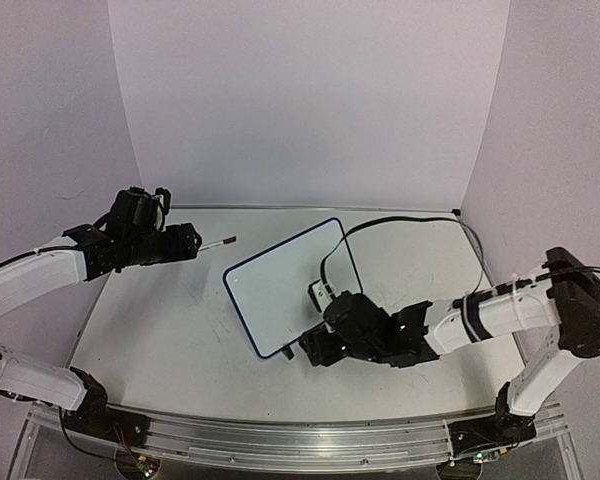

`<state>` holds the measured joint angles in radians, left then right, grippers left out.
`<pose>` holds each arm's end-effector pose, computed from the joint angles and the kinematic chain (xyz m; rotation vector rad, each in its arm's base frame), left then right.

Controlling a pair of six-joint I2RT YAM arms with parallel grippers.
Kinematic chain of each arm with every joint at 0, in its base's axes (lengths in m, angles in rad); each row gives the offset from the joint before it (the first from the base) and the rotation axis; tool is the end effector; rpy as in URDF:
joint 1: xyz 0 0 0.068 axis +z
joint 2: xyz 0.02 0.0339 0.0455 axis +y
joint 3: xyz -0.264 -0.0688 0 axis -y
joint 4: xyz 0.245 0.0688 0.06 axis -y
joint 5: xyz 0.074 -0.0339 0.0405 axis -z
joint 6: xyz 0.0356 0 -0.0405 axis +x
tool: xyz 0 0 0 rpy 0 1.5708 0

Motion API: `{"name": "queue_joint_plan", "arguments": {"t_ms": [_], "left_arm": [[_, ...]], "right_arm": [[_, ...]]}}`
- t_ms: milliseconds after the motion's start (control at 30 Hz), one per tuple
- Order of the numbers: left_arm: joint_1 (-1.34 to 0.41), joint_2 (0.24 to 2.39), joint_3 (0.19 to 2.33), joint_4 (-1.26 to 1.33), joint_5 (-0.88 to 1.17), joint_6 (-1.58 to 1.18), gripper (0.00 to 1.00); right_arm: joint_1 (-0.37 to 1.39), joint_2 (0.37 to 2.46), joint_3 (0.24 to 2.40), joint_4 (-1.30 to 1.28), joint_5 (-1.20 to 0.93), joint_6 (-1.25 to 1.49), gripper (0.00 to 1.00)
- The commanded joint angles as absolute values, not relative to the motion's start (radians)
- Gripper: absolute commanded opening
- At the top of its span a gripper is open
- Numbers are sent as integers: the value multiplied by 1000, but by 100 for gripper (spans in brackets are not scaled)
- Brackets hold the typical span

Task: Write a sentence on the whiteboard
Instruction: Move the whiteboard to the center of the board.

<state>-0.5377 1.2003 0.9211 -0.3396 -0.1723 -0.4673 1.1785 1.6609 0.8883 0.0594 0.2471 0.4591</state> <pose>0.2310 -0.1306 0.2865 -0.0205 2.2046 -0.3802 0.1392 0.3138 0.1774 -0.6941 2.2203 0.5784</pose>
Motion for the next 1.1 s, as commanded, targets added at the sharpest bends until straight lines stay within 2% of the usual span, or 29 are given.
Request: {"name": "queue_joint_plan", "arguments": {"t_ms": [0,167,500,667,767,867,1067], "left_arm": [[-535,1190,930,-310,-212,-450,89],[-535,1167,934,-305,-230,-440,93],[-535,1148,1002,-332,-235,-382,95],[-535,1124,995,-334,-255,-383,96],[-535,1115,986,-334,-253,-400,96],[-535,1107,977,-333,-249,-432,95],[-535,1123,984,-318,-245,-491,95]], "right_arm": [[1019,1591,840,0,161,372,72],[888,1678,874,0,118,241,66],[829,1848,1017,0,59,149,51],[830,1883,1024,37,101,196,36],[831,1870,985,79,137,225,24],[835,1850,945,129,138,235,19],[843,1821,885,172,222,252,1]]}}
